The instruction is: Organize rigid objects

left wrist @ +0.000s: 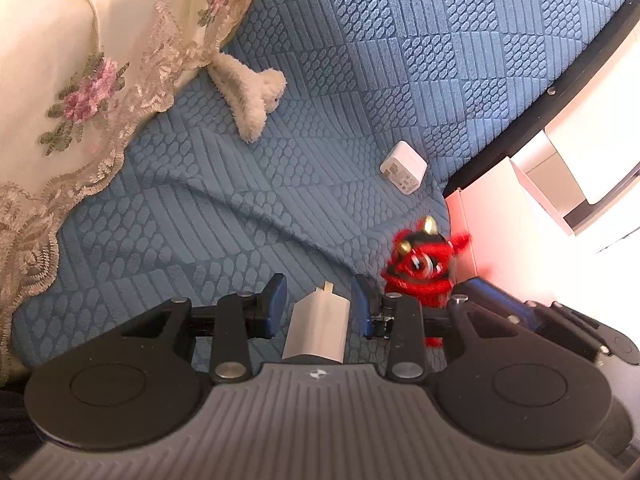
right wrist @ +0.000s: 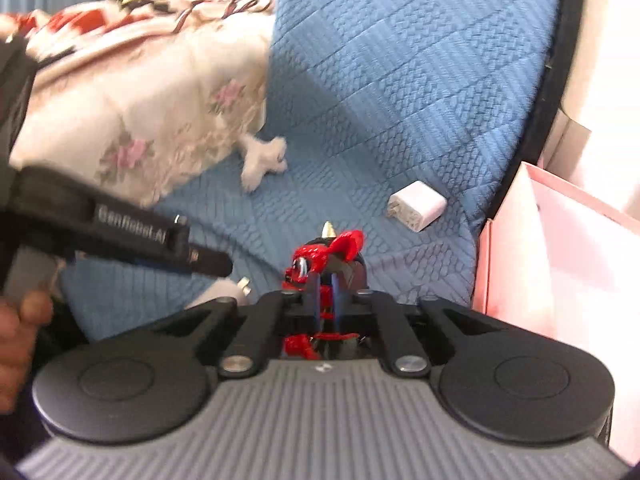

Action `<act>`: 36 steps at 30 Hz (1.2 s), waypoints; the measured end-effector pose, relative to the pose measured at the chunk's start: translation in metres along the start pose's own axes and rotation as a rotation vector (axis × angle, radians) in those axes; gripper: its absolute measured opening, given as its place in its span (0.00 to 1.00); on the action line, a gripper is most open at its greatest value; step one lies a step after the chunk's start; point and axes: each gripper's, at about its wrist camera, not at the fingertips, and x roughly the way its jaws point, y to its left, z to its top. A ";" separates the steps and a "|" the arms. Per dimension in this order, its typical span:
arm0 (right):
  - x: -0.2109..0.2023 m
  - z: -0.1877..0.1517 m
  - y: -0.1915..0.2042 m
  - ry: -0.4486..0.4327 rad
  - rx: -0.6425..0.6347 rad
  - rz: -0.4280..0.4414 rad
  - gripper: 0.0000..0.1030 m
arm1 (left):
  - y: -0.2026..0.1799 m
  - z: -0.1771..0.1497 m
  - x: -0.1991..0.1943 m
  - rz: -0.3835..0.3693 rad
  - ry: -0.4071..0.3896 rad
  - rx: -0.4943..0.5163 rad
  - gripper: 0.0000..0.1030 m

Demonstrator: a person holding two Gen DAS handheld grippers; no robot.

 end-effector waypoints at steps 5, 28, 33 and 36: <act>0.004 -0.003 -0.008 0.036 0.036 0.009 0.10 | -0.002 -0.001 0.003 0.000 0.011 0.012 0.40; 0.064 0.040 -0.039 0.070 0.108 0.129 0.26 | -0.004 -0.003 0.015 0.008 0.057 0.049 0.40; 0.088 0.044 -0.037 0.111 0.080 0.119 0.51 | -0.005 -0.006 0.020 0.019 0.071 0.071 0.40; 0.103 0.043 -0.039 0.150 0.099 0.129 0.63 | -0.006 -0.008 0.021 0.027 0.078 0.081 0.40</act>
